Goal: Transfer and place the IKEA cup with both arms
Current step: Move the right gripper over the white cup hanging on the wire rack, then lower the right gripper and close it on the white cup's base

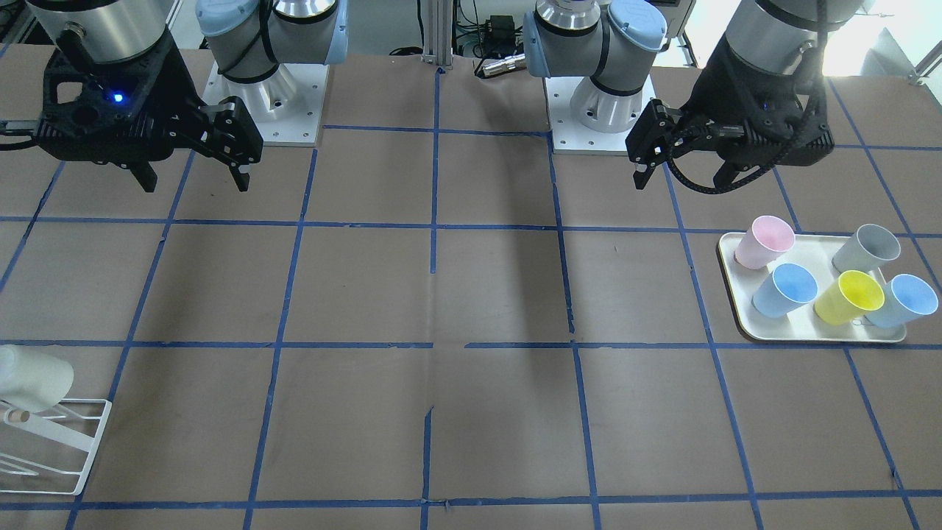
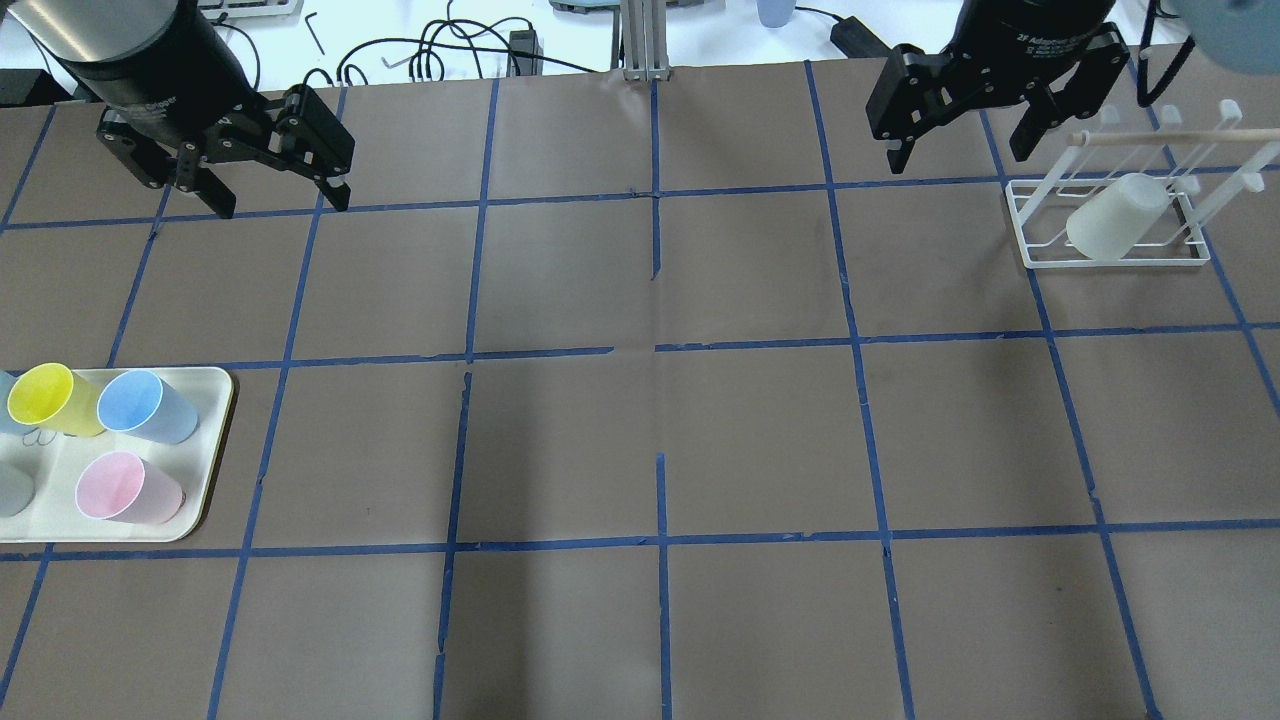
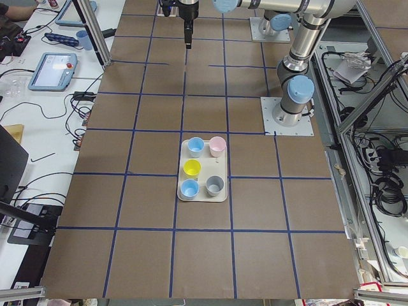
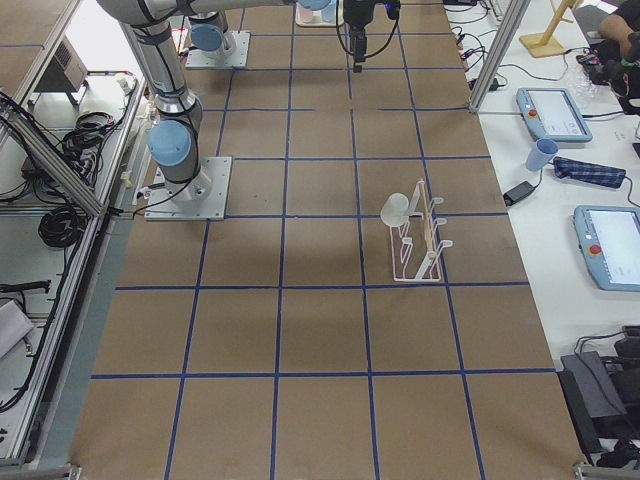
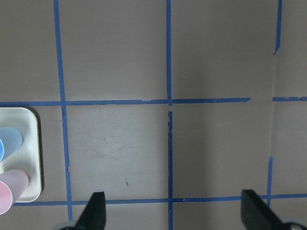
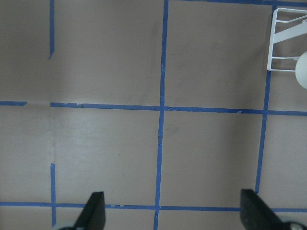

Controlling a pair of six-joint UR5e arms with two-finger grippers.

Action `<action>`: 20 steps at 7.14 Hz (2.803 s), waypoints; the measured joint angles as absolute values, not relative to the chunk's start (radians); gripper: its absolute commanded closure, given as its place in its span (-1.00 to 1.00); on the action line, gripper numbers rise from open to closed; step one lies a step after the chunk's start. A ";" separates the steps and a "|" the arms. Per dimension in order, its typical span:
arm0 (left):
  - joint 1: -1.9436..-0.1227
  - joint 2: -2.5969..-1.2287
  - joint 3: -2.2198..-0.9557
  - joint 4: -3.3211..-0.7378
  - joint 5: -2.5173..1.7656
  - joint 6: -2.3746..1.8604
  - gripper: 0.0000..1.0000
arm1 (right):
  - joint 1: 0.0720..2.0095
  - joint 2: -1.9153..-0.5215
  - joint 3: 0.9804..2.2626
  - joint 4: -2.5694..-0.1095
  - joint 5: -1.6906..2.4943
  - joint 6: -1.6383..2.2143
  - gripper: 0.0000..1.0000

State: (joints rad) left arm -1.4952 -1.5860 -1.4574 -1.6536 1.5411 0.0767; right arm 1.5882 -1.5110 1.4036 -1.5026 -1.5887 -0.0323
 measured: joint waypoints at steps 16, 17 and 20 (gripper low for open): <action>-1.497 -1.577 -1.471 -1.646 1.549 0.077 -1.00 | 1.128 -1.315 1.393 -1.671 -1.533 -0.419 -1.00; -1.497 -1.577 -1.473 -1.646 1.551 0.077 -1.00 | 1.128 -1.267 1.396 -1.705 -1.536 -0.432 -1.00; -1.497 -1.574 -1.475 -1.646 1.552 0.077 -1.00 | 1.127 -1.177 1.411 -1.753 -1.552 -0.462 -1.00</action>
State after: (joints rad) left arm -1.4973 -1.5739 -1.4751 -1.6459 1.5523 0.0767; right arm 1.1275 -1.1774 1.4105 -1.7530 -1.5521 -0.4616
